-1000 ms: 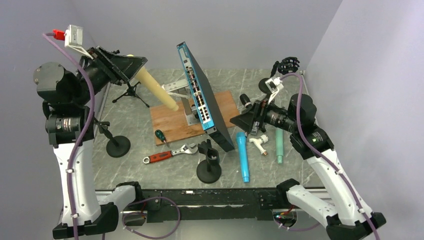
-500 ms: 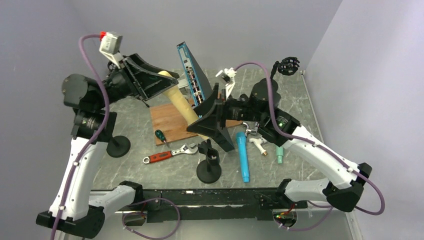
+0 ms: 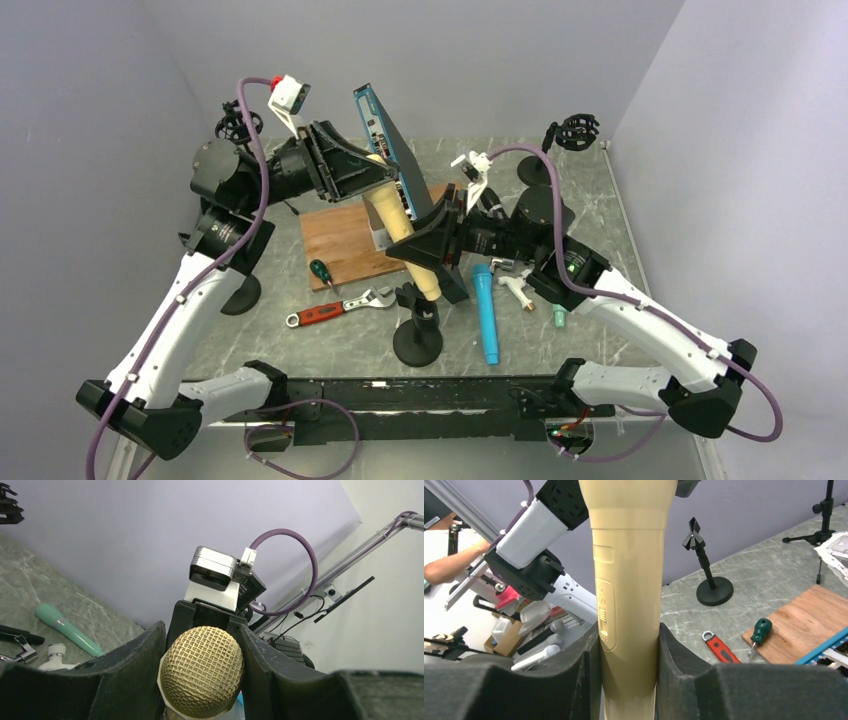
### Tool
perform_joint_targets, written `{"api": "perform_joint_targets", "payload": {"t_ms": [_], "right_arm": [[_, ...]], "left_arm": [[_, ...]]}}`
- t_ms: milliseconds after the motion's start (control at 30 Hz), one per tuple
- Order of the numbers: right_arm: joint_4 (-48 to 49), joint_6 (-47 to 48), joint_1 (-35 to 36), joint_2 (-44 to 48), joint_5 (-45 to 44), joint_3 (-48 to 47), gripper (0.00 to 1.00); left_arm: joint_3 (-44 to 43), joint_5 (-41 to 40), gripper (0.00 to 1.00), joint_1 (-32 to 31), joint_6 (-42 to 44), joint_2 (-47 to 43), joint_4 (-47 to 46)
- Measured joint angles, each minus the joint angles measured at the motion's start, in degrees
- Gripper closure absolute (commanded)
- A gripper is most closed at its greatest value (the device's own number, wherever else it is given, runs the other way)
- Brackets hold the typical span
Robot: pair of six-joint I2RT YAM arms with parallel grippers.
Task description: Remove the microphone from the stand
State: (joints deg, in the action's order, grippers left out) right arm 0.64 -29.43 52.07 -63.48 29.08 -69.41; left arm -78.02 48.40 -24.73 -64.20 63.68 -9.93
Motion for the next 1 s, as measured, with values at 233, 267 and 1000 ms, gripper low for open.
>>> {"api": "perform_joint_targets", "payload": {"t_ms": [233, 267, 1000], "right_arm": [[-3.58, 3.78, 0.31, 4.20, -9.29, 1.40, 1.00], [-5.51, 4.68, 0.31, 4.70, -11.78, 0.96, 1.00], [-29.55, 30.16, -25.42, 12.74, -72.30, 5.60, 1.00]], "left_arm": [[-3.89, -4.17, 0.01, -1.60, 8.00, 0.96, 9.18], [-4.87, -5.51, 0.01, -1.49, 9.92, 0.94, 11.65], [-4.15, -41.42, 0.01, -1.44, 48.76, -11.65, 38.14]]}}
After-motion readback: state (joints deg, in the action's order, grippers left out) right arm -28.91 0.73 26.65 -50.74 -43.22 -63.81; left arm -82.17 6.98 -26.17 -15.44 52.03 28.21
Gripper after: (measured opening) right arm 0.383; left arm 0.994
